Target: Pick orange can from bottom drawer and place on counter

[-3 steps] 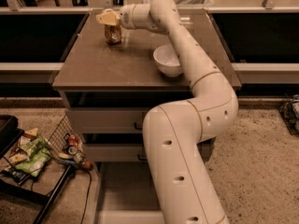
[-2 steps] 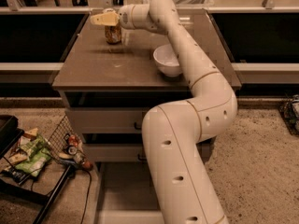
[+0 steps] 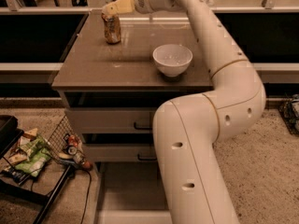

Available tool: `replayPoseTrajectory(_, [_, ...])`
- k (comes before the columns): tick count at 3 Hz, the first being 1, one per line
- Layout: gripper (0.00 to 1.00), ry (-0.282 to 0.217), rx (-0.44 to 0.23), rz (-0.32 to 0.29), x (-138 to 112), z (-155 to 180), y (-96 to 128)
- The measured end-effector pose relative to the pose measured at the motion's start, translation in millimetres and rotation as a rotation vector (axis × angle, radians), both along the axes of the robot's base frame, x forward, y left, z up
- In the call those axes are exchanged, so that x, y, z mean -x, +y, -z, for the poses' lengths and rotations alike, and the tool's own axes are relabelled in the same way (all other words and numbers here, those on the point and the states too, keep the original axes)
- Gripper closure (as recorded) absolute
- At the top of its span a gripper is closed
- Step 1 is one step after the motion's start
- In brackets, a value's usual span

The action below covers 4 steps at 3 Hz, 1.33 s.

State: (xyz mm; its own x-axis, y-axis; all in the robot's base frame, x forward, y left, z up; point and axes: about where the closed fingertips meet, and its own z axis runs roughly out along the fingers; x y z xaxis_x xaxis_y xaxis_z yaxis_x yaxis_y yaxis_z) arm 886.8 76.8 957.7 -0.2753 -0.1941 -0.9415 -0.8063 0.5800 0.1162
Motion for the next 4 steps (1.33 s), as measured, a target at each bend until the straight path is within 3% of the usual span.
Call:
replayPoseTrajectory(1, [0.00, 0.013, 0.099, 0.103, 19.1, -32.8, -75.7])
replayPoseTrajectory(2, [0.00, 0.010, 0.128, 0.301, 44.7, -83.9, -173.2])
replayPoseTrajectory(3, [0.00, -0.081, 0.072, 0.502, 73.7, -147.1, -250.1])
replayPoseTrajectory(4, [0.00, -0.178, -0.028, 0.674, 135.1, -208.0, -321.7])
